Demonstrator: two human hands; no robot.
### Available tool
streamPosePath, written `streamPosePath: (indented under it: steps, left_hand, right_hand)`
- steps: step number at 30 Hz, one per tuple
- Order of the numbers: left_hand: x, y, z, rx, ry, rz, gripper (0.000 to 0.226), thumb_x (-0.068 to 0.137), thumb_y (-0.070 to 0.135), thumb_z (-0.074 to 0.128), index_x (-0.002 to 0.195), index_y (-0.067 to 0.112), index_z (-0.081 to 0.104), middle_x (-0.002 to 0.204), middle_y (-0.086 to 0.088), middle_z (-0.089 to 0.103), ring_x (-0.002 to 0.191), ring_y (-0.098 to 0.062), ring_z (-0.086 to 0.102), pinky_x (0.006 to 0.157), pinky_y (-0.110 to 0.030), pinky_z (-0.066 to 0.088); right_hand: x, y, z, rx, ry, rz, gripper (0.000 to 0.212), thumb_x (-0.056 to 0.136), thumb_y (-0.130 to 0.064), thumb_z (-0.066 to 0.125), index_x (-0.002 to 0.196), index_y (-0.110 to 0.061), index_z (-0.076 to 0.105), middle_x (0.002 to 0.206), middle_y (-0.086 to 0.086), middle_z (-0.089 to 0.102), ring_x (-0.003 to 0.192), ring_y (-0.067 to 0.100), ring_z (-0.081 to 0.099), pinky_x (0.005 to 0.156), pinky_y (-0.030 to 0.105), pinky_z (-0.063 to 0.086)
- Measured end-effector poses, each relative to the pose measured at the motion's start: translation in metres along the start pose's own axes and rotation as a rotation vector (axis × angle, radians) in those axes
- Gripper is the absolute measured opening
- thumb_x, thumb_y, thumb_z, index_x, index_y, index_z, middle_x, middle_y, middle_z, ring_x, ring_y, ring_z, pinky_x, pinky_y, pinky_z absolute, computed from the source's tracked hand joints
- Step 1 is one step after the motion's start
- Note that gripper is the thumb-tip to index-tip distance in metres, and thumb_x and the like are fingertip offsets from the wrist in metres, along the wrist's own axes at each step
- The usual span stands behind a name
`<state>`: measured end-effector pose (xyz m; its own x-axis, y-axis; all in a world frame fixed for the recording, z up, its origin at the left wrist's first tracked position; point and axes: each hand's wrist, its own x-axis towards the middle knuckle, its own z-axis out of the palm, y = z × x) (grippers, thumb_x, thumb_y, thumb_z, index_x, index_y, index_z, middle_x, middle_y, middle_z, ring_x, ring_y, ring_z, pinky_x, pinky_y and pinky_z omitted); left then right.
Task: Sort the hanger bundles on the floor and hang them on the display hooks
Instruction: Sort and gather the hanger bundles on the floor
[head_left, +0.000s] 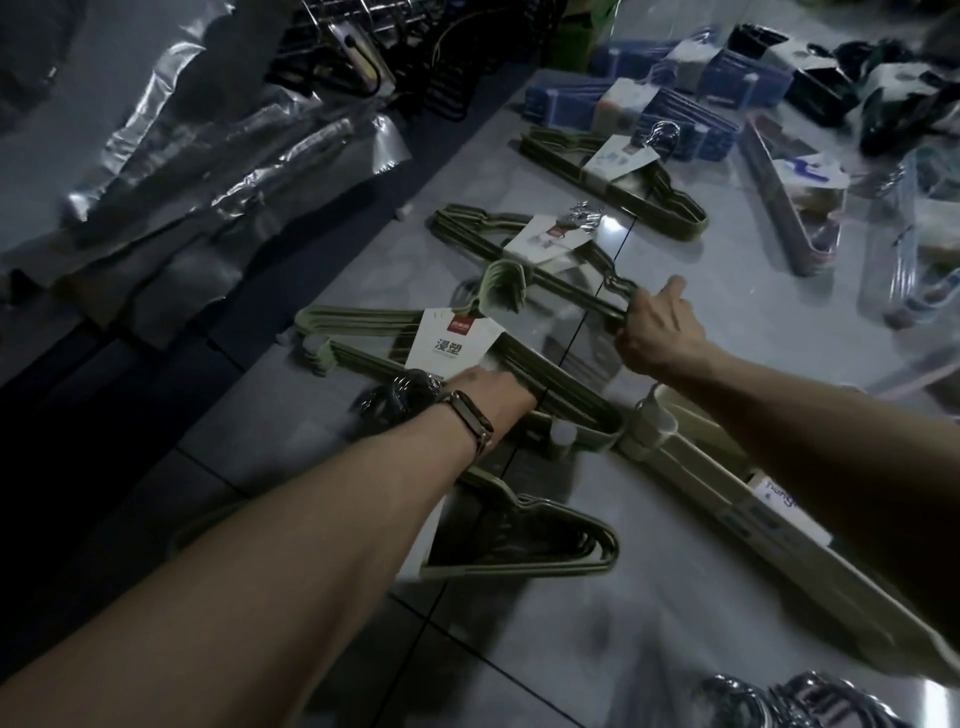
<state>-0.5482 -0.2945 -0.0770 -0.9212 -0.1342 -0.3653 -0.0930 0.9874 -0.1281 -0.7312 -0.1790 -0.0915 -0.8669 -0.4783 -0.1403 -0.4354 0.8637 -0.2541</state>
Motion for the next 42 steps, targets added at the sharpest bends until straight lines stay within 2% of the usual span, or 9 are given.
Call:
streamPosePath:
  steps: [5, 10, 16, 20, 24, 27, 32, 38, 42]
  left_hand:
    - [-0.003, 0.002, -0.018, 0.075, 0.063, 0.061, 0.030, 0.102, 0.004, 0.048, 0.125, 0.011, 0.066, 0.128, -0.014, 0.064, 0.119, -0.034, 0.062, 0.093, -0.040, 0.049]
    - [-0.013, 0.006, -0.039, 0.108, 0.073, 0.024, 0.026, 0.102, 0.004, 0.047, 0.121, 0.009, 0.064, 0.120, -0.013, 0.065, 0.111, -0.033, 0.063, 0.078, -0.036, 0.043]
    - [-0.025, 0.007, -0.080, 0.111, 0.188, 0.025, 0.022, 0.103, 0.007, 0.047, 0.118, 0.008, 0.063, 0.119, -0.013, 0.059, 0.108, -0.031, 0.057, 0.083, -0.037, 0.045]
    - [-0.045, 0.014, -0.122, 0.088, 0.231, 0.047, 0.019, 0.097, 0.004, 0.055, 0.113, 0.009, 0.065, 0.118, -0.014, 0.062, 0.108, -0.032, 0.061, 0.078, -0.035, 0.043]
    - [-0.081, 0.024, -0.125, 0.070, 0.184, 0.066, 0.014, 0.095, 0.004, 0.062, 0.095, 0.018, 0.061, 0.090, -0.001, 0.050, 0.094, -0.026, 0.064, 0.070, -0.029, 0.041]
    - [-0.110, 0.033, -0.116, 0.041, 0.184, 0.080, 0.012, 0.094, 0.006, 0.064, 0.101, 0.015, 0.065, 0.085, 0.003, 0.044, 0.081, -0.018, 0.053, 0.069, -0.028, 0.042]
    - [-0.145, 0.055, -0.095, 0.040, 0.167, 0.075, 0.015, 0.096, 0.014, 0.063, 0.111, 0.013, 0.064, 0.101, -0.005, 0.059, 0.096, -0.026, 0.063, 0.072, -0.034, 0.043]
    - [-0.159, 0.063, -0.063, 0.013, 0.133, -0.041, 0.021, 0.097, 0.018, 0.063, 0.117, 0.013, 0.062, 0.113, -0.008, 0.065, 0.108, -0.029, 0.065, 0.080, -0.038, 0.047]
    - [-0.158, 0.069, -0.044, 0.059, 0.067, -0.045, 0.020, 0.101, 0.021, 0.059, 0.119, 0.012, 0.061, 0.118, -0.008, 0.064, 0.112, -0.029, 0.062, 0.080, -0.036, 0.041]
  right_hand:
    - [-0.002, 0.006, -0.025, 0.096, 0.083, -0.150, 0.016, 0.097, -0.010, 0.051, 0.110, -0.015, 0.059, 0.098, 0.018, 0.059, 0.067, 0.027, 0.051, 0.054, 0.034, 0.037]
    - [-0.009, 0.004, -0.053, 0.219, -0.012, -0.055, 0.013, 0.097, -0.014, 0.063, 0.093, -0.002, 0.068, 0.099, 0.023, 0.071, 0.091, 0.038, 0.067, 0.082, 0.049, 0.058]
    - [-0.031, 0.020, -0.082, 0.311, 0.138, 0.056, 0.011, 0.096, -0.006, 0.062, 0.095, 0.002, 0.069, 0.089, 0.019, 0.060, 0.075, 0.030, 0.054, 0.062, 0.032, 0.037]
    - [-0.054, 0.033, -0.100, 0.320, 0.226, 0.075, 0.017, 0.093, -0.008, 0.065, 0.095, 0.007, 0.072, 0.083, 0.020, 0.060, 0.069, 0.030, 0.053, 0.058, 0.034, 0.038]
    - [-0.076, 0.045, -0.133, 0.372, 0.307, 0.057, 0.015, 0.091, -0.009, 0.064, 0.089, 0.006, 0.069, 0.086, 0.024, 0.065, 0.075, 0.036, 0.059, 0.061, 0.041, 0.042]
    - [-0.097, 0.052, -0.152, 0.471, 0.323, -0.008, 0.015, 0.094, -0.006, 0.064, 0.095, -0.001, 0.078, 0.084, 0.018, 0.071, 0.062, 0.026, 0.056, 0.055, 0.032, 0.042]
    - [-0.150, 0.052, -0.165, 0.586, 0.304, -0.133, 0.017, 0.099, -0.006, 0.061, 0.090, -0.006, 0.075, 0.088, 0.021, 0.072, 0.080, 0.049, 0.067, 0.073, 0.060, 0.061]
    - [-0.202, 0.043, -0.156, 0.647, 0.238, -0.222, 0.021, 0.103, -0.009, 0.059, 0.085, -0.008, 0.071, 0.076, 0.006, 0.066, 0.053, 0.021, 0.048, 0.037, 0.020, 0.039]
    - [-0.214, 0.046, -0.145, 0.663, 0.197, -0.219, 0.021, 0.103, -0.008, 0.059, 0.091, 0.004, 0.073, 0.080, 0.018, 0.070, 0.049, 0.017, 0.047, 0.035, 0.016, 0.034]
